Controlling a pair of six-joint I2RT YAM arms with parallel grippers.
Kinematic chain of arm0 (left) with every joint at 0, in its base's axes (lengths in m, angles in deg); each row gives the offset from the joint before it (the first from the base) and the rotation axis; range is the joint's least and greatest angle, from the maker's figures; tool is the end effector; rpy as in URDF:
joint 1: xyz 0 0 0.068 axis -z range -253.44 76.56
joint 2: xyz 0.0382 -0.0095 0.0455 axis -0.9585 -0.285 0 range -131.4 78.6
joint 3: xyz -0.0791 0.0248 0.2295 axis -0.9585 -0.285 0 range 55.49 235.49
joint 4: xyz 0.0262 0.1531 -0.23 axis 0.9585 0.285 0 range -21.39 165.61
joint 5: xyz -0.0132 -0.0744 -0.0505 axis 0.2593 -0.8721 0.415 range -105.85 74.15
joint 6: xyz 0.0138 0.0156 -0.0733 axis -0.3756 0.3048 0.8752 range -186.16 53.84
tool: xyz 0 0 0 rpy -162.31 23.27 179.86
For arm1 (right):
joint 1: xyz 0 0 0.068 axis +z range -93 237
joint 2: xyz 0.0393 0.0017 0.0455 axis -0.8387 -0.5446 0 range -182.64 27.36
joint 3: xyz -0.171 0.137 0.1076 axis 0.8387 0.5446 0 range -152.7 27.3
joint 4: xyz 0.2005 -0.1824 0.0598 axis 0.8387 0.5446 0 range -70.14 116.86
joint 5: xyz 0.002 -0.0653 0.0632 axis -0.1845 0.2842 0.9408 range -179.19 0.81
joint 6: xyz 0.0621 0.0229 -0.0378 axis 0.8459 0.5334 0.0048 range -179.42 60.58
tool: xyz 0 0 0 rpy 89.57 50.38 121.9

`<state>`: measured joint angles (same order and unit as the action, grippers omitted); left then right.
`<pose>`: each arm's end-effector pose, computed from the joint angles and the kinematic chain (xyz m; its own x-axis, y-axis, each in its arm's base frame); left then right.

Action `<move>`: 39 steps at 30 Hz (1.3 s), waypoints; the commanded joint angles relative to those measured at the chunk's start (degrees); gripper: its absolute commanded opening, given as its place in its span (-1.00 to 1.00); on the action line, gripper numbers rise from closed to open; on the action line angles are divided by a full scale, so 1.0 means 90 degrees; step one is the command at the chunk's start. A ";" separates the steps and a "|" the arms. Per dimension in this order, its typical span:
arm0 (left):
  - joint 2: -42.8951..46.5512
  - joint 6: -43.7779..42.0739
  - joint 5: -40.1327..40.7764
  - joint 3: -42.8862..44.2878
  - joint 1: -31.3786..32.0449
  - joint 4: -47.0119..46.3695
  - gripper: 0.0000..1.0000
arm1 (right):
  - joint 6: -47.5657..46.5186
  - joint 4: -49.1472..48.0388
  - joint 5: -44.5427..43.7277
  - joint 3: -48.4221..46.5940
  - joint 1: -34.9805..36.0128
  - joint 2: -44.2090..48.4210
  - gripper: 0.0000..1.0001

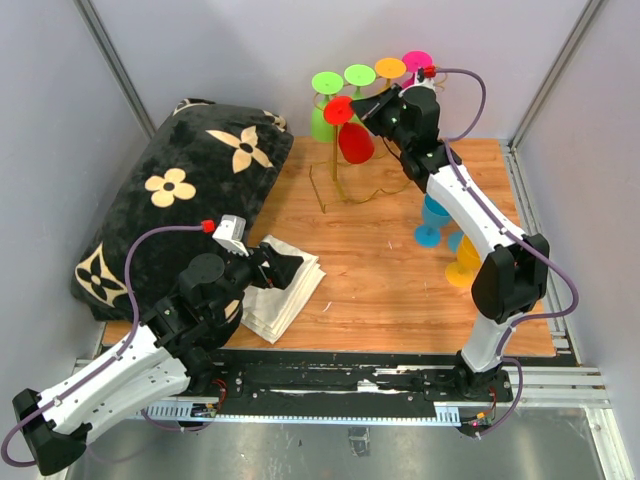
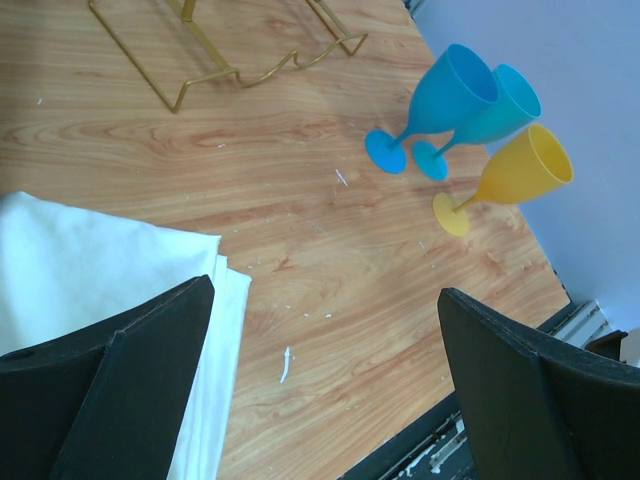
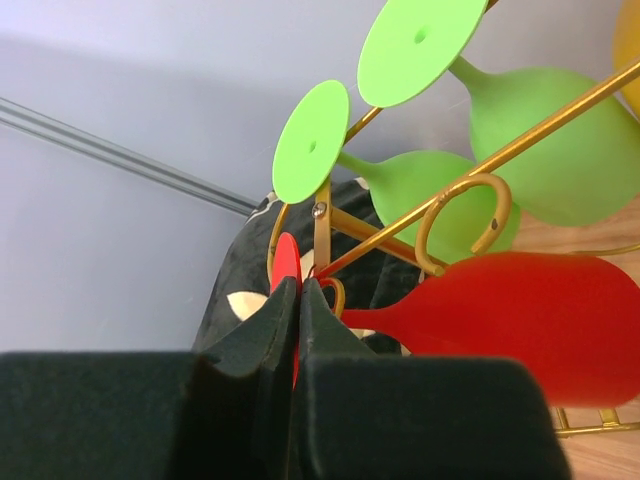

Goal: Take the wine glass off the wine glass rack
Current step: Pick up the wine glass from the wine rack.

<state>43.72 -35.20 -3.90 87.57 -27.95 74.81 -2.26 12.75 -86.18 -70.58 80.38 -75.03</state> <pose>0.1695 -0.1532 0.2731 -0.3792 -0.3323 -0.8636 0.4188 0.7706 -0.4804 0.4342 0.1914 0.3879 -0.3507 0.7625 -0.5437 -0.2760 0.4706 0.8380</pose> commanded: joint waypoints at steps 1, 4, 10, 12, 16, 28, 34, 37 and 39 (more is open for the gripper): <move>0.0027 -0.0031 0.0099 0.0001 -0.0035 -0.0089 0.99 | -0.0003 0.0000 0.0133 -0.0189 -0.0038 0.0112 -0.99; 0.0019 -0.0032 0.0082 0.0016 -0.0030 -0.0100 0.99 | 0.0091 -0.0010 0.0185 -0.0189 -0.0058 0.0168 -0.99; -0.0011 0.0006 0.0134 0.0030 -0.0031 -0.0130 0.99 | 0.0331 -0.0006 0.0445 -0.0395 -0.0130 0.0149 -0.99; -0.0019 0.0017 0.0138 0.0039 -0.0030 -0.0149 0.99 | 0.0339 0.0056 0.0479 -0.0469 -0.0144 0.0149 -0.99; -0.0049 0.0024 0.0099 0.0049 -0.0035 -0.0199 0.99 | 0.0354 0.0035 0.0473 -0.0432 -0.0170 0.0225 -0.99; -0.0032 0.0069 0.0174 0.0022 -0.0033 -0.0211 0.99 | 0.0365 0.0063 0.0398 -0.0133 -0.0262 0.0449 -0.99; -0.0070 0.0132 0.0172 0.0003 -0.0035 -0.0212 0.99 | 0.0335 0.0129 0.0384 -0.0069 -0.0276 0.0500 -0.99; -0.0066 0.0134 0.0160 0.0001 -0.0033 -0.0206 0.99 | 0.0290 0.0138 0.0383 -0.0003 -0.0273 0.0537 -0.99; -0.0054 0.0143 0.0157 -0.0006 -0.0035 -0.0192 0.99 | 0.0263 0.0136 0.0348 0.0081 -0.0270 0.0595 -0.99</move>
<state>43.09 -34.26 -3.40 87.57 -27.95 74.74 0.59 14.56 -82.73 -71.11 79.13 -72.69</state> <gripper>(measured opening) 0.994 0.016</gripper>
